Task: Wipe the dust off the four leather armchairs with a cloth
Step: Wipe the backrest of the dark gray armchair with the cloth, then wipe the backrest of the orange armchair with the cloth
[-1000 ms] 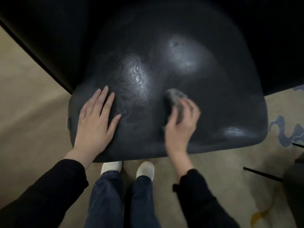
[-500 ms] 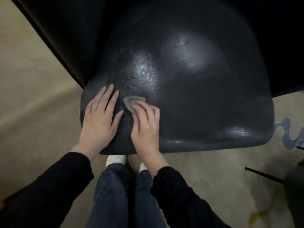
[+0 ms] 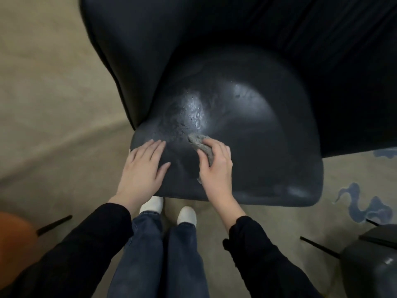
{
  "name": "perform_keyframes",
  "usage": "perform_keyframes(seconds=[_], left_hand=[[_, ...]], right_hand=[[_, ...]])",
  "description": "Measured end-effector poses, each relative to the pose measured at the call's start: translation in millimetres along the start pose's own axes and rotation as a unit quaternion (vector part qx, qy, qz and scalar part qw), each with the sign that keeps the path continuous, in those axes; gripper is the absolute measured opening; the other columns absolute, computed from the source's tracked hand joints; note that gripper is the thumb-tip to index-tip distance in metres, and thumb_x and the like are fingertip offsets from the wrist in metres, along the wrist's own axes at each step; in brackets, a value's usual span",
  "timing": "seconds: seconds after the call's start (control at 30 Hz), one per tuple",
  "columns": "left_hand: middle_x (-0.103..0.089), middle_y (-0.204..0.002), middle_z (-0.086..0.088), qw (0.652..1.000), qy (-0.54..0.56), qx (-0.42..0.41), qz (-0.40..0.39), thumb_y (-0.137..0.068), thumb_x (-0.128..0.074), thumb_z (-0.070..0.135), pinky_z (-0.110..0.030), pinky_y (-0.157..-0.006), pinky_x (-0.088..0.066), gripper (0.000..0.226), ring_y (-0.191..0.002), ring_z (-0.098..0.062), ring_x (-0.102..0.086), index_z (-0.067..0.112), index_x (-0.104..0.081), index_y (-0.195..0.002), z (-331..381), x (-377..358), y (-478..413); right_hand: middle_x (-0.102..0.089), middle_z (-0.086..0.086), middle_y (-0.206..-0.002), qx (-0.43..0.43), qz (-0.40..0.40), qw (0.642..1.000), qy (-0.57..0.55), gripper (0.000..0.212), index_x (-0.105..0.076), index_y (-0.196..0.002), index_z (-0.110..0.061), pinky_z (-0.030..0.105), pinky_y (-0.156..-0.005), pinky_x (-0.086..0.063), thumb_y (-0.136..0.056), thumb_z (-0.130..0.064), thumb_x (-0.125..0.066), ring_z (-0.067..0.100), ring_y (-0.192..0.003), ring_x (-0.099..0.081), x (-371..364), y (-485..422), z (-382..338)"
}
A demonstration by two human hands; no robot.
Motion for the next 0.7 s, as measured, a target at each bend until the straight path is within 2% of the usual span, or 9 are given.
perform_keyframes(seconds=[0.2, 0.43, 0.5, 0.6, 0.7], left_hand=[[-0.057, -0.136, -0.008, 0.998, -0.015, 0.053, 0.008, -0.093, -0.037, 0.044, -0.034, -0.106, -0.023, 0.059, -0.130, -0.025, -0.048, 0.008, -0.051, -0.138, 11, 60, 22], [-0.058, -0.134, -0.009, 0.985, 0.024, 0.169, 0.041, -0.094, -0.038, 0.044, -0.036, -0.109, -0.021, 0.057, -0.132, -0.026, -0.045, 0.009, -0.051, -0.137, 24, 109, 59], [-0.060, -0.132, -0.007, 0.977, 0.037, 0.205, 0.055, -0.095, -0.035, 0.045, -0.036, -0.109, -0.021, 0.057, -0.132, -0.025, -0.046, 0.010, -0.053, -0.136, 27, 119, 72], [-0.060, -0.131, -0.007, 0.957, 0.054, 0.274, 0.072, -0.100, -0.036, 0.044, -0.035, -0.110, -0.020, 0.053, -0.132, -0.024, -0.045, 0.011, -0.051, -0.138, 24, 135, 103], [-0.068, -0.119, -0.009, 0.931, 0.083, 0.339, 0.104, -0.095, -0.029, 0.049, -0.037, -0.105, -0.026, 0.062, -0.124, -0.026, -0.052, 0.009, -0.055, -0.133, 20, 154, 149]], right_hand=[[-0.061, 0.001, -0.108, 0.034, -0.048, 0.998, 0.000, 0.017, -0.063, -0.106, -0.006, 0.003, -0.092, -0.029, -0.089, -0.005, -0.061, 0.015, -0.102, -0.049, 39, -4, -44], [-0.059, -0.004, -0.103, 0.127, -0.108, 0.986, -0.001, 0.016, -0.063, -0.103, -0.005, 0.000, -0.087, -0.025, -0.088, -0.004, -0.061, 0.014, -0.097, -0.047, 75, -20, -108], [-0.057, -0.006, -0.102, 0.154, -0.131, 0.979, 0.000, 0.016, -0.063, -0.104, -0.005, -0.001, -0.086, -0.024, -0.088, -0.004, -0.061, 0.012, -0.097, -0.046, 81, -21, -125], [-0.060, -0.002, -0.103, 0.182, -0.162, 0.970, -0.010, 0.016, -0.064, -0.104, -0.006, -0.001, -0.086, -0.026, -0.088, -0.004, -0.061, 0.011, -0.098, -0.047, 88, -14, -151], [-0.056, -0.008, -0.099, 0.206, -0.193, 0.959, -0.023, 0.015, -0.064, -0.103, -0.007, -0.001, -0.083, -0.026, -0.088, -0.004, -0.060, 0.013, -0.097, -0.048, 92, 4, -185]])
Point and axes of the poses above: each hand's wrist, its own y-axis away from the middle knuckle, its own x-axis out of the back of the hand, z = x × y, the point moved 8 cm from there along -y, towards the middle knuckle
